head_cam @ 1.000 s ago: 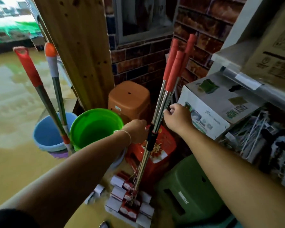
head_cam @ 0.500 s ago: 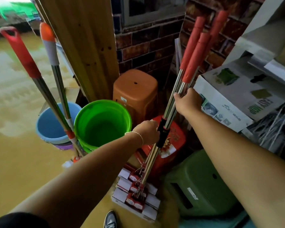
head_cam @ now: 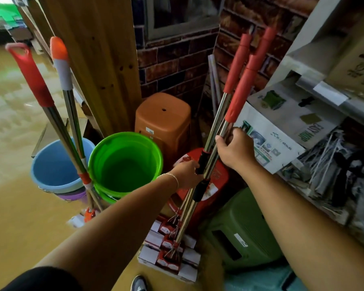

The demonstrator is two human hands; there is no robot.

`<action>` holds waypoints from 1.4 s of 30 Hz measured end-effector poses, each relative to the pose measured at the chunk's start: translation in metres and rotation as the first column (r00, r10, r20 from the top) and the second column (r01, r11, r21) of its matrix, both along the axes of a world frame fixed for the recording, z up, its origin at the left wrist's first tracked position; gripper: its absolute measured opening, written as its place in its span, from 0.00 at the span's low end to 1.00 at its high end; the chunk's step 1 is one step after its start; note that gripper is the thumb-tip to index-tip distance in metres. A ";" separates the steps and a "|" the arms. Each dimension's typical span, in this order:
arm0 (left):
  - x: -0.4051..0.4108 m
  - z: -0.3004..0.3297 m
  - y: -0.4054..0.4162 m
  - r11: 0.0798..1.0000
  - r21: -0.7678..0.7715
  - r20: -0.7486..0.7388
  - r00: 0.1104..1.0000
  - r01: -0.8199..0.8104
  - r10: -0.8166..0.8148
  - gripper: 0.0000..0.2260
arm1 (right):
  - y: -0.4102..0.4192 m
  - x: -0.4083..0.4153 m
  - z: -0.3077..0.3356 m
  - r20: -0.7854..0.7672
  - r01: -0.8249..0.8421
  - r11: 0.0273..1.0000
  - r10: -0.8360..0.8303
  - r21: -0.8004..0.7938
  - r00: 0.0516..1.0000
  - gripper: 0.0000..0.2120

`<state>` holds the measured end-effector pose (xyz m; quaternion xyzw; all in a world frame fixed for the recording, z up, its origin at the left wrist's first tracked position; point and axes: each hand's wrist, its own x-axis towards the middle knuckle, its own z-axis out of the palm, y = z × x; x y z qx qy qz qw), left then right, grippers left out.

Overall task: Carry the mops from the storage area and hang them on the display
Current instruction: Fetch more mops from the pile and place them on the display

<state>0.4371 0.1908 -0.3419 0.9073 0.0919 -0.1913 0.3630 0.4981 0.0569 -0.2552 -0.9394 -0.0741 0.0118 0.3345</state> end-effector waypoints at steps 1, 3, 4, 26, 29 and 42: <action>-0.003 0.000 -0.002 0.999 -0.027 0.023 0.999 0.024 -0.023 0.16 | 0.000 -0.008 0.003 0.006 -0.011 1.000 0.011 0.004 1.000 0.13; -0.011 0.001 -0.005 0.995 -0.097 0.104 0.994 0.039 -0.029 0.20 | -0.003 -0.025 0.007 0.021 -0.035 0.999 0.035 0.009 0.999 0.12; -0.014 0.002 -0.006 0.988 -0.150 0.132 0.991 0.031 -0.011 0.20 | -0.004 -0.035 0.009 0.027 -0.045 0.999 0.044 0.014 0.999 0.12; -0.134 0.023 -0.055 0.993 -0.120 0.231 0.972 -0.016 0.044 0.05 | -0.042 -0.161 0.010 0.090 -0.264 0.945 0.251 0.195 0.964 0.12; -0.160 0.021 -0.066 0.985 -0.148 0.251 0.961 -0.085 0.120 0.05 | -0.053 -0.181 0.006 0.102 -0.313 0.921 0.297 0.233 0.949 0.12; -0.257 0.053 -0.056 0.909 -0.348 0.167 0.938 -0.232 0.303 0.09 | -0.055 -0.259 0.027 0.238 -0.581 0.770 0.532 0.265 0.813 0.06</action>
